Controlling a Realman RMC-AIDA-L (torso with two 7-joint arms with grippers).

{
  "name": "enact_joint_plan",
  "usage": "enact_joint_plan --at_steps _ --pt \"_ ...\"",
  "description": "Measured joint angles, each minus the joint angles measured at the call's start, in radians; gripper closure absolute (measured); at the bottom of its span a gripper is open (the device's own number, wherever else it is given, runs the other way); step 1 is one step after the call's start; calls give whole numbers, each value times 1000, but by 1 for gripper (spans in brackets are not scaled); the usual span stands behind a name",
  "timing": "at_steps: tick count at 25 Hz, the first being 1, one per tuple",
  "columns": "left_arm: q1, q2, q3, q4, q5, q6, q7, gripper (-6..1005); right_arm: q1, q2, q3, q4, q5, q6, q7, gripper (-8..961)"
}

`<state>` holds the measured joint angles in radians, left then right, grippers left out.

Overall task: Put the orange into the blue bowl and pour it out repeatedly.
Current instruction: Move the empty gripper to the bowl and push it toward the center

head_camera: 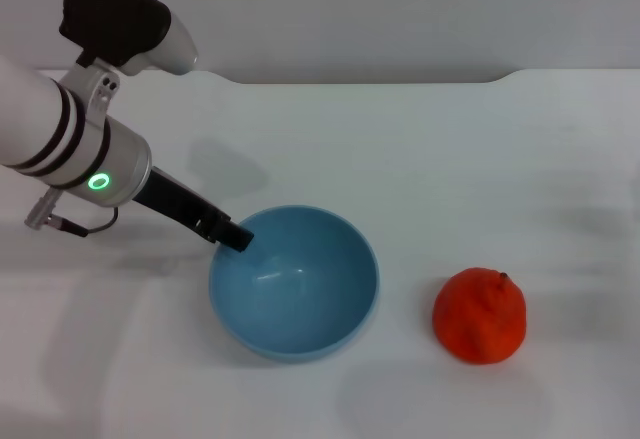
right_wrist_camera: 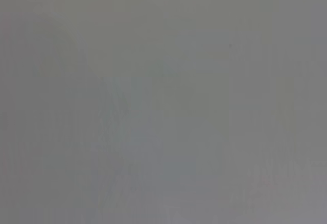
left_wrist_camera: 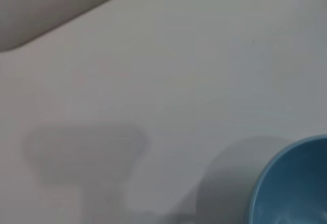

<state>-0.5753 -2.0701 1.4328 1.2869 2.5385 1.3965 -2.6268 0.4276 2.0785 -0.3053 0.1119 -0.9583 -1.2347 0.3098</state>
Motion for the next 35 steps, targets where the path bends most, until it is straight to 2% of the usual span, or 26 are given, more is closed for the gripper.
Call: enact_joint_plan --at_steps 11,19,28,35 --pt "-58 -3 36 -130 -4 -4 -10 385 3 0 0 0 -4 2 0 485" --pt "-72 -3 30 -154 -5 -1 -20 405 -2 0 0 1 -4 2 0 485" --pt "-74 0 34 -157 -3 1 -33 727 36 2 -4 40 -5 33 44 486" --pt "-73 3 32 -155 -4 3 -35 997 95 -3 -19 36 -92 92 271 487"
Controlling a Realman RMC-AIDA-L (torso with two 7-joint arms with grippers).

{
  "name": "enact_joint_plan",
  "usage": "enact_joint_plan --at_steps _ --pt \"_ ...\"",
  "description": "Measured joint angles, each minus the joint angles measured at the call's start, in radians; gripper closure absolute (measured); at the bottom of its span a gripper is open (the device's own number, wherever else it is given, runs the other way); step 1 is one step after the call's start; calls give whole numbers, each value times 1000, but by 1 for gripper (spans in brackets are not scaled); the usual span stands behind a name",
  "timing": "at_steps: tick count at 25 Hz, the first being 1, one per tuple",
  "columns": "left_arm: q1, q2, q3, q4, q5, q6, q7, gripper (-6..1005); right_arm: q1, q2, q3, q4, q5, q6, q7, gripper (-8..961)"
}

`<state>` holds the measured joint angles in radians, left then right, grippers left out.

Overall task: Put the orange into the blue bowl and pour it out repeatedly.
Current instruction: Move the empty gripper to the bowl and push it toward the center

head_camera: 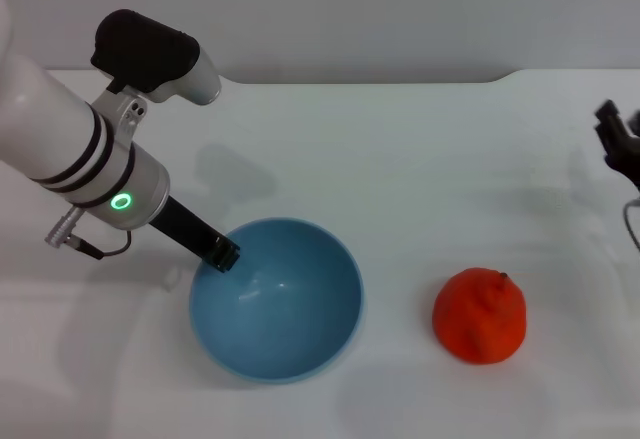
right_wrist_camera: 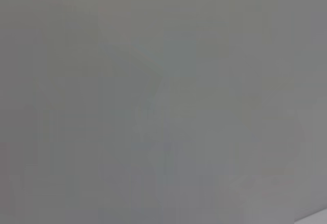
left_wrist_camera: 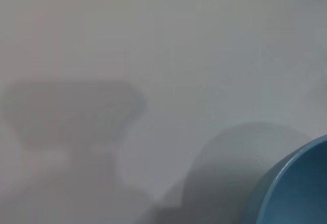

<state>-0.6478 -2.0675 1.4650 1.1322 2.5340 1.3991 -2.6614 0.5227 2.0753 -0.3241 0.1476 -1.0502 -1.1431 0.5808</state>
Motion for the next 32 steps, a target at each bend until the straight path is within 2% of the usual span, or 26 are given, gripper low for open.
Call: enact_joint_plan --at_steps 3,6,7,8,10,12,15,18,21,26,32 --pt "-3 -1 2 1 0 6 0 998 20 -5 -3 -70 -138 5 243 488" --pt "-5 -2 1 2 0 8 -2 1000 40 -8 -31 -249 -366 9 641 488" --pt "-6 -2 -3 4 0 7 -8 1000 50 -10 -87 -405 -529 -6 925 488" --pt "-6 -2 -3 4 0 7 -8 1000 50 -10 -87 -405 -529 -6 925 488" --pt "-6 -1 -2 12 0 7 -11 1001 57 -19 -187 -610 -736 -44 1262 488" --pt "-5 -1 3 17 0 6 -12 1001 67 -28 -257 -776 -922 -108 1511 489" --pt "-6 -1 7 19 0 5 -12 1001 90 -32 -299 -997 -1173 -276 1750 489" --pt "-6 -1 12 24 0 5 -12 1001 125 -35 -303 -1122 -1315 -456 1817 489" --pt "-6 -1 14 27 0 5 -12 1000 182 -47 -320 -1153 -1413 -664 1833 490" --pt "-7 -2 16 37 0 4 -12 1000 204 -45 -396 -1153 -1500 -724 1866 490" --pt "-9 -2 19 43 0 4 -12 1000 205 -32 -457 -1132 -1567 -699 1872 491"
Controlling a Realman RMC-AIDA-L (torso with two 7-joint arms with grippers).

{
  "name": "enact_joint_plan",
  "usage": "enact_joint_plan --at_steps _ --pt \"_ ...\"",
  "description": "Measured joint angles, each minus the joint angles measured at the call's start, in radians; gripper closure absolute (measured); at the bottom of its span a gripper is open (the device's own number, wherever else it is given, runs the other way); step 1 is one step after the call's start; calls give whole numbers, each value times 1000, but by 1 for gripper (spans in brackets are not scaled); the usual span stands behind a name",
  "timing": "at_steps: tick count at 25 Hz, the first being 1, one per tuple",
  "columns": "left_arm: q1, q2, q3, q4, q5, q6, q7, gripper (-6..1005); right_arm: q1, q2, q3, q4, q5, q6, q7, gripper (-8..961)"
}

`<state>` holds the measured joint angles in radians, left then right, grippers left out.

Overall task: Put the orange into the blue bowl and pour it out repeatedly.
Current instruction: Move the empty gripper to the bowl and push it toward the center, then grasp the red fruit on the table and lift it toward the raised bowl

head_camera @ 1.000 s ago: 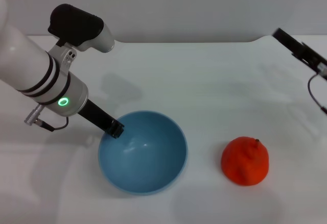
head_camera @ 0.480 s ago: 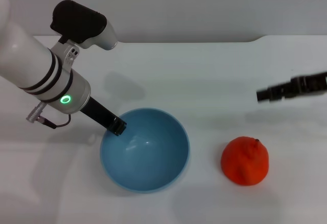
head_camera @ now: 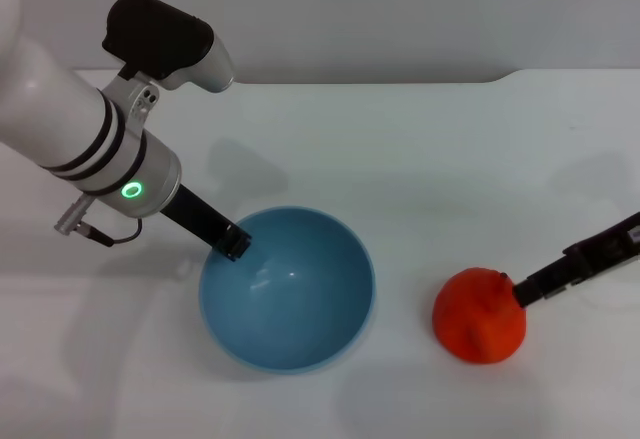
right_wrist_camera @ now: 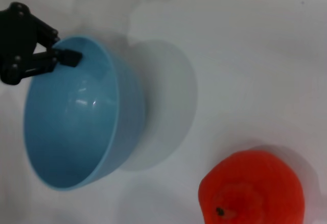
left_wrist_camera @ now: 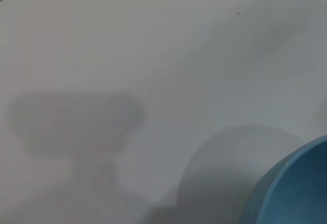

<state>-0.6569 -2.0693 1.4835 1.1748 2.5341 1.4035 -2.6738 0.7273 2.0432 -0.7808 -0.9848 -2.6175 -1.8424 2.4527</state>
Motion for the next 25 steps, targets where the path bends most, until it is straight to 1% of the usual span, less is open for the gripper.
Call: enact_joint_plan --at_steps 3,5,11,13,15,17,21,25 --pt "0 0 0 0 0 0 0 1001 -6 20 -10 10 1 61 -7 491" --pt "-1 -1 2 1 0 -1 0 1001 -7 26 -30 32 9 105 -10 492" --pt "-2 -2 16 6 0 -2 0 1001 39 28 -105 184 19 231 -20 492" --pt "-2 -2 19 6 0 -1 0 1001 45 29 -140 207 19 265 -23 493" --pt "-2 -2 21 6 0 -2 0 1001 42 29 -188 212 19 295 -35 493" --pt "-2 -3 21 7 0 -2 0 1001 38 28 -211 210 19 302 -48 493" --pt "-8 -3 23 9 0 -2 0 1001 21 24 -208 188 19 299 -57 565" --pt "-12 -3 24 10 0 -1 0 1000 -21 23 -198 102 47 285 -59 638"
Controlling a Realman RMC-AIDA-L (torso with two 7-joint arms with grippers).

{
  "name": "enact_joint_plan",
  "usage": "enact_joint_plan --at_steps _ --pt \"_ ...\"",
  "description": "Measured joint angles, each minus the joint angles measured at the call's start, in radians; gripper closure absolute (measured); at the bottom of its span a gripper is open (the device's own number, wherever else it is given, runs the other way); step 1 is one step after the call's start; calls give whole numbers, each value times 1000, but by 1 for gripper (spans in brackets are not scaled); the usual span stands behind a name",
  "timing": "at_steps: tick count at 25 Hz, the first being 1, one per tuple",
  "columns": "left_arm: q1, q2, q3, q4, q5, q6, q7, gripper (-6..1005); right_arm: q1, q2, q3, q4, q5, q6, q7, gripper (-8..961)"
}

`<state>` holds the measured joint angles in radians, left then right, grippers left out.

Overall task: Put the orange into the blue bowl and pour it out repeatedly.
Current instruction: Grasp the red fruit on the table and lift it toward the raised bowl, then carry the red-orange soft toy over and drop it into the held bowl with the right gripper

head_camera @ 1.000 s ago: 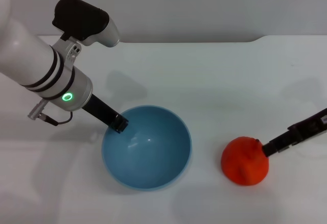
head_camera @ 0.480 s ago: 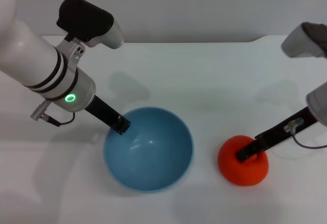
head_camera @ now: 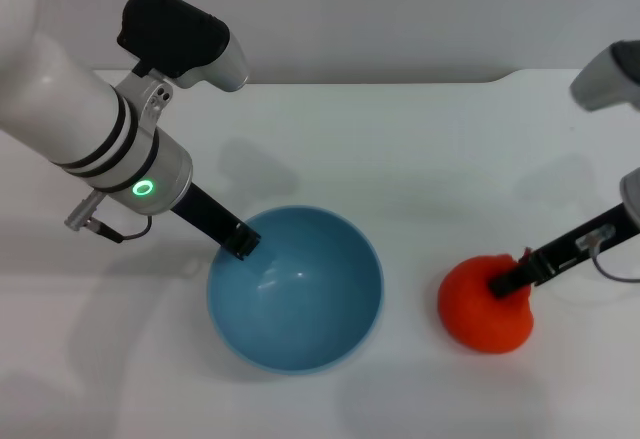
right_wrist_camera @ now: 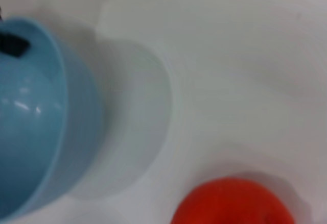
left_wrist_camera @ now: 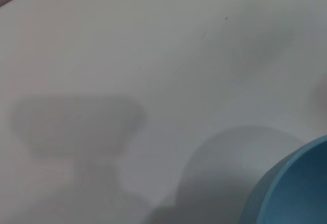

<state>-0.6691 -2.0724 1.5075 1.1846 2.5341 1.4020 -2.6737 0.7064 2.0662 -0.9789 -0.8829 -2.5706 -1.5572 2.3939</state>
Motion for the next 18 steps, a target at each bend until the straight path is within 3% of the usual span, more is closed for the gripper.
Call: enact_joint_plan --at_steps 6,13,18 --pt "-6 -1 1 1 0 0 0 1000 -32 -3 70 -104 69 -79 -34 777" --pt "-15 -2 28 1 0 -6 -10 1000 -31 -2 104 -225 276 -198 -79 835" --pt "-29 -4 67 1 -22 -15 -23 1000 -10 -1 68 -282 428 -245 -105 864"
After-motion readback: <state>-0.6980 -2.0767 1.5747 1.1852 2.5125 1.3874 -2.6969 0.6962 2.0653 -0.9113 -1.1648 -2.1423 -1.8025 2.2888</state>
